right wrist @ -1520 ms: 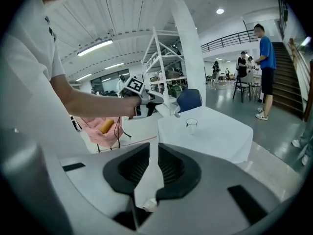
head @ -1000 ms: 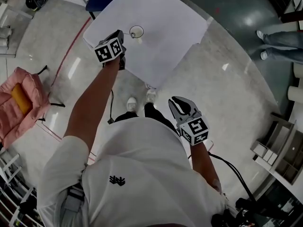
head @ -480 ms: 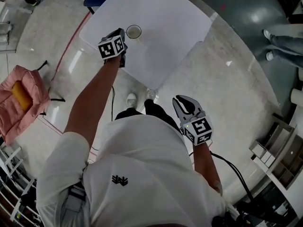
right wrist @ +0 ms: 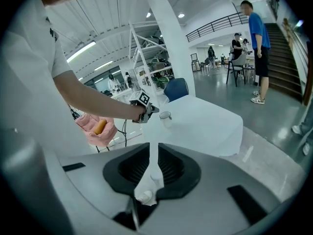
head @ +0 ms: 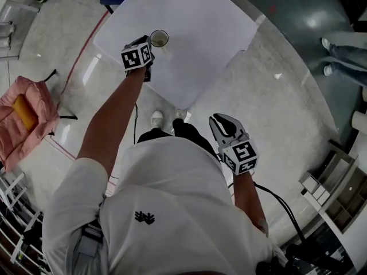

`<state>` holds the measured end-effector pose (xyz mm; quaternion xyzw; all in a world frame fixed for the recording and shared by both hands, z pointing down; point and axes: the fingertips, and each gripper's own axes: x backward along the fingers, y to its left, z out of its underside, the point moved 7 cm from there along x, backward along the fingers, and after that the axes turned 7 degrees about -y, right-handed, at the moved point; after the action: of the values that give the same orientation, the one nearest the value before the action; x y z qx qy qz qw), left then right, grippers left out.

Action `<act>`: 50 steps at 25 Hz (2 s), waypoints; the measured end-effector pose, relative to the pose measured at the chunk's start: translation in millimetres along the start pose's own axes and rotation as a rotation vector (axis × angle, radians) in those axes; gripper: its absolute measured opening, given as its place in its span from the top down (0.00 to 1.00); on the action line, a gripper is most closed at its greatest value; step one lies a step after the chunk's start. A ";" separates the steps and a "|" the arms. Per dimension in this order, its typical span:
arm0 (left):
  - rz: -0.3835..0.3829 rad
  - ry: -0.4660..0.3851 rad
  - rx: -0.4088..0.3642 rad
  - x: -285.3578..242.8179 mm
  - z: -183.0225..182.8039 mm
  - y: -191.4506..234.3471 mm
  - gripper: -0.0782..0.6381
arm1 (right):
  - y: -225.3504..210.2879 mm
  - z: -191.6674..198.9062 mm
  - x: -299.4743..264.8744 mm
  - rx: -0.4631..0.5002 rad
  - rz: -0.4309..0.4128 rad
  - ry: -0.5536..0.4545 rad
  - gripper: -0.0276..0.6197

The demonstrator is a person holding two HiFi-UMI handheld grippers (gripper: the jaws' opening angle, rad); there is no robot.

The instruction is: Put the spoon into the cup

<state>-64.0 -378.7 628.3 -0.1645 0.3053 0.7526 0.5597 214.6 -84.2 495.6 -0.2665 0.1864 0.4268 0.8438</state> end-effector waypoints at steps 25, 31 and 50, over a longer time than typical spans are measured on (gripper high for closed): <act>0.216 -0.071 -0.004 133.0 1.4 -6.3 0.69 | 17.1 -18.0 -22.3 0.091 -0.074 -0.088 0.89; 0.238 -0.115 -0.107 207.3 1.9 -10.4 0.85 | 42.8 -15.3 -30.4 0.114 -0.098 -0.068 0.90; 0.658 -0.105 -0.186 370.1 25.2 -36.7 0.88 | 136.9 -11.1 -23.9 0.167 -0.090 -0.085 0.94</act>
<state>-145.2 -80.9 419.2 -0.0686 0.2431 0.9248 0.2846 87.9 -38.2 460.0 -0.1851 0.1730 0.3825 0.8886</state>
